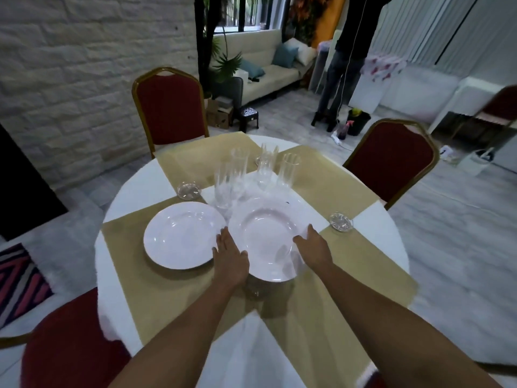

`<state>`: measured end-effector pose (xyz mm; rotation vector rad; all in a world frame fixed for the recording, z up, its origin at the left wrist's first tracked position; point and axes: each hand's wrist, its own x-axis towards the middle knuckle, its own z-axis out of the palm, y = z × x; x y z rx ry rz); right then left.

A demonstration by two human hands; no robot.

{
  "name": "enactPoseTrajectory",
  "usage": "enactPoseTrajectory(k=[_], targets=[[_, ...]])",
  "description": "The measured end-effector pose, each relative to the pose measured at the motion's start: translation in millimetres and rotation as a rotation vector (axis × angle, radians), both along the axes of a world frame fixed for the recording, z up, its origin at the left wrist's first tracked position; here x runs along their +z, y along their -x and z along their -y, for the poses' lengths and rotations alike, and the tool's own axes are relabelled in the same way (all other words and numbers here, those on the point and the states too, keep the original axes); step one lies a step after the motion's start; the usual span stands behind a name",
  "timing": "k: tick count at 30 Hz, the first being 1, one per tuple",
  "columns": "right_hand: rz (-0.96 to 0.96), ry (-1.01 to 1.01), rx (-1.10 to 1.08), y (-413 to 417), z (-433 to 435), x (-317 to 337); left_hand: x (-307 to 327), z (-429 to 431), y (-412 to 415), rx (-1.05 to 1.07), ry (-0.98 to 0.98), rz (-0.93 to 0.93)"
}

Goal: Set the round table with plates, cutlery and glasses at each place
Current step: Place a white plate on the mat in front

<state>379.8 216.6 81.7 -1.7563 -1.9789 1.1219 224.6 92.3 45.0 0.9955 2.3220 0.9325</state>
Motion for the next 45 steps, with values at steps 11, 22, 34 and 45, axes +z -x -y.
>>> enactPoseTrajectory(k=[11, 22, 34, 45], targets=[[0.062, 0.074, 0.004, -159.1, -44.4, -18.7, -37.8, -14.4, -192.8, 0.043, 0.004, 0.142], [-0.047, 0.142, 0.018, -194.4, -55.4, -53.0, -67.8, -0.5, -230.3, -0.005, 0.208, 0.081], [0.293, -0.093, 0.419, -203.0, -63.9, -86.2, -58.6, -27.3, -229.9, 0.041, 0.118, -0.032], [0.244, -0.092, 0.387, -206.4, -95.6, -98.5, -74.5, -58.4, -242.8, 0.055, 0.121, -0.072]])
